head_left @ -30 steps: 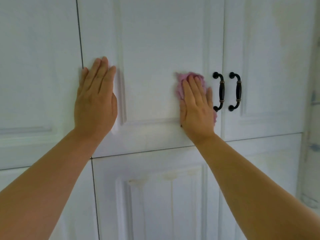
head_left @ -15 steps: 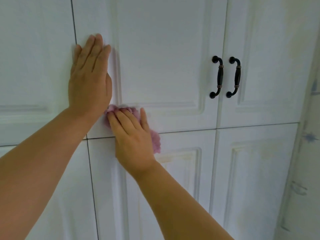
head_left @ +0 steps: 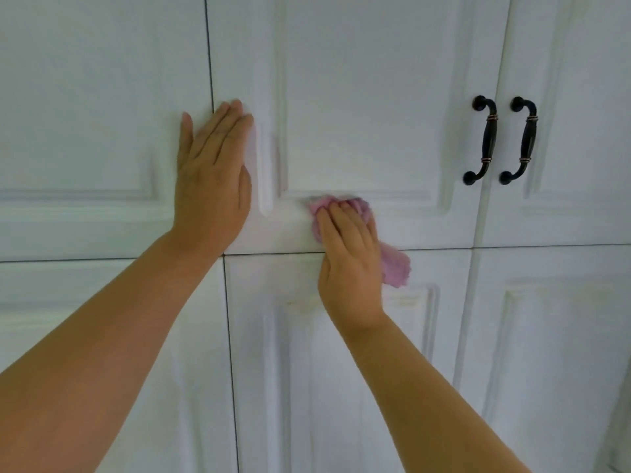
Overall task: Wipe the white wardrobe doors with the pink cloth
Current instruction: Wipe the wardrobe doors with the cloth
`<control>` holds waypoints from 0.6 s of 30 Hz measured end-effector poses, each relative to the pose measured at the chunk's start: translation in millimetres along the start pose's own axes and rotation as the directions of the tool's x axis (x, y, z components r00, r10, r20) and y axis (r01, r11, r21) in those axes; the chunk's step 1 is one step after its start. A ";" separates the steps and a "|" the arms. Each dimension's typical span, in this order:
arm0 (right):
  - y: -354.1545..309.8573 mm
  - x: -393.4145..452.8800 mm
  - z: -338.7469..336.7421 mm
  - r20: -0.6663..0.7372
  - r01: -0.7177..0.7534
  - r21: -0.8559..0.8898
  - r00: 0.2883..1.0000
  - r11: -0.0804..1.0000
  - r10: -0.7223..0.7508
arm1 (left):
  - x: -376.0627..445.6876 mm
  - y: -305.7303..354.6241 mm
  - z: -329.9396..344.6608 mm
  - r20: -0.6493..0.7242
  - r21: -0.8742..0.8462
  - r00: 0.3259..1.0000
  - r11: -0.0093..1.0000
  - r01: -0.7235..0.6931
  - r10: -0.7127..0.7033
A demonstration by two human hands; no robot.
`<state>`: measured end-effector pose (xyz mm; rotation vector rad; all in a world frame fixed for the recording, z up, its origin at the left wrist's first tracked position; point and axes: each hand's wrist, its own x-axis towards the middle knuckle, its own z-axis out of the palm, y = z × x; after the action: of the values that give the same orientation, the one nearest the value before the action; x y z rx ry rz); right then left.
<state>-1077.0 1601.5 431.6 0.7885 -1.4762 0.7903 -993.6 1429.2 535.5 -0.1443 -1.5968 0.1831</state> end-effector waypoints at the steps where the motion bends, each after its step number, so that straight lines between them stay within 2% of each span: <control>1: -20.9 1.1 9.8 0.025 0.042 0.053 0.999 0.998 -0.044 | -7.1 -0.4 -1.1 0.003 -0.012 1.000 1.000 0.014 -0.013; 5: -61.4 6.1 29.5 0.064 0.048 0.166 0.996 0.985 -0.059 | -25.3 -7.3 -7.1 0.000 -0.026 0.998 0.998 0.065 -0.065; 8: -27.6 -6.1 20.9 0.091 0.201 0.181 0.971 0.963 -0.220 | -34.2 -5.8 -7.5 0.000 -0.030 0.998 0.997 0.068 -0.068; 10: 3.0 -17.3 5.7 0.106 0.277 0.129 0.951 0.952 -0.291 | -39.1 -1.3 -4.8 -0.004 -0.035 0.998 0.997 0.068 -0.069; 11: 18.6 -22.2 -4.8 0.105 0.272 0.075 0.955 0.959 -0.279 | -40.9 0.8 -3.0 -0.004 -0.037 0.997 0.996 0.075 -0.075; 14: 68.2 -35.3 -41.1 0.045 0.136 -0.085 0.990 0.987 -0.132 | -41.1 9.9 -0.7 -0.016 -0.032 0.994 0.994 0.108 -0.109; 18: 96.2 -37.2 -72.6 0.063 0.046 -0.144 0.997 0.989 -0.037 | -18.4 42.3 1.9 -0.062 -0.098 0.996 0.994 0.055 -0.061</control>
<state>-1117.8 1715.2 395.3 0.7352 -1.5476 0.6248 -995.8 1466.8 508.7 -0.1769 -1.5436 0.0554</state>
